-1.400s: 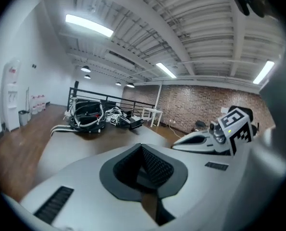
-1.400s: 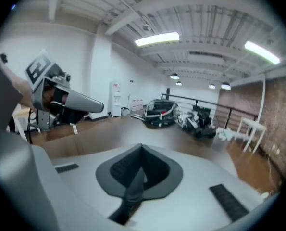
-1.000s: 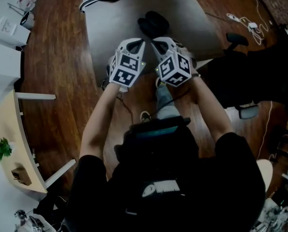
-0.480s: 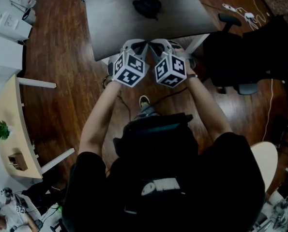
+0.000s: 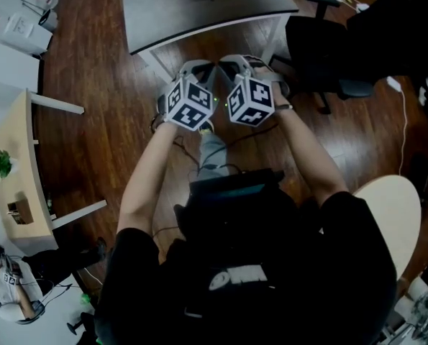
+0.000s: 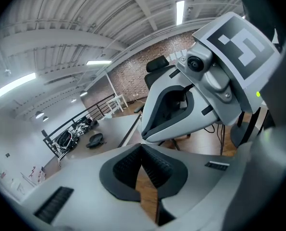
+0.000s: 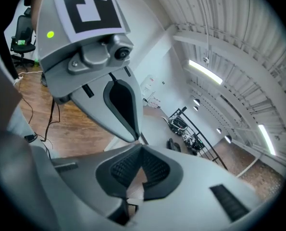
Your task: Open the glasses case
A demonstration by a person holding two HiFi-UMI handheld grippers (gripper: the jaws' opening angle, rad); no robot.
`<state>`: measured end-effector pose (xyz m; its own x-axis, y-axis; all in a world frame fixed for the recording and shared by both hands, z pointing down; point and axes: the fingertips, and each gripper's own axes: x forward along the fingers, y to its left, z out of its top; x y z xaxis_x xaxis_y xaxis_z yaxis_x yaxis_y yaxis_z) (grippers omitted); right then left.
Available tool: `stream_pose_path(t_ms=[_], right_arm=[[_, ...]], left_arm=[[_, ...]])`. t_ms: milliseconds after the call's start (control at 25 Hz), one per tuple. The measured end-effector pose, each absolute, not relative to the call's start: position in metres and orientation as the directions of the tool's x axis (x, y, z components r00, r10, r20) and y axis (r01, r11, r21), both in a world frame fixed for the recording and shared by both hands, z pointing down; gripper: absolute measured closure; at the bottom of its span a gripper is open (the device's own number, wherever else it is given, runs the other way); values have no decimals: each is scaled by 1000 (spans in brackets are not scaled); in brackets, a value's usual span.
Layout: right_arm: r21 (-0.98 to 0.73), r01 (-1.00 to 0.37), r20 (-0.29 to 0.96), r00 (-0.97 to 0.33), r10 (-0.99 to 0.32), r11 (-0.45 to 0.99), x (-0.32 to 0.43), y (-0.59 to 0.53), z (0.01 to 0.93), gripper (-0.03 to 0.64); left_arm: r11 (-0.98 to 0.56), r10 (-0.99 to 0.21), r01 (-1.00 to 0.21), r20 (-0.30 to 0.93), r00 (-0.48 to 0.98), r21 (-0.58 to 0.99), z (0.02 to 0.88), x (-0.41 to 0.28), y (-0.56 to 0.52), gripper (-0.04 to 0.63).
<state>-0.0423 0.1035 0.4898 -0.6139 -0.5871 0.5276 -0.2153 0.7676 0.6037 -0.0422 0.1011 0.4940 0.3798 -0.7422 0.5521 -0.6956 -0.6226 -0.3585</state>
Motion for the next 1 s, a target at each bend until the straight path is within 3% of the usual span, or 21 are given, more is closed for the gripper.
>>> stream_pose_path(t_ms=[440,800,1000], right_arm=[[605,-189,523,-638,-565,773,-11,211,484,603],[630,-139,540,-629,-560,764,-36,293,493,603],[652,-113,558,-598,-575,750,-45,349,491,602]], left_arm=[[-660,-707,-641,613,353,-392,498,-4,213,594],[-659,-699,-651,628,343,-378,506,-30,289,594],[-693,-685,-576,646,337,-434,509,-36,341,594]])
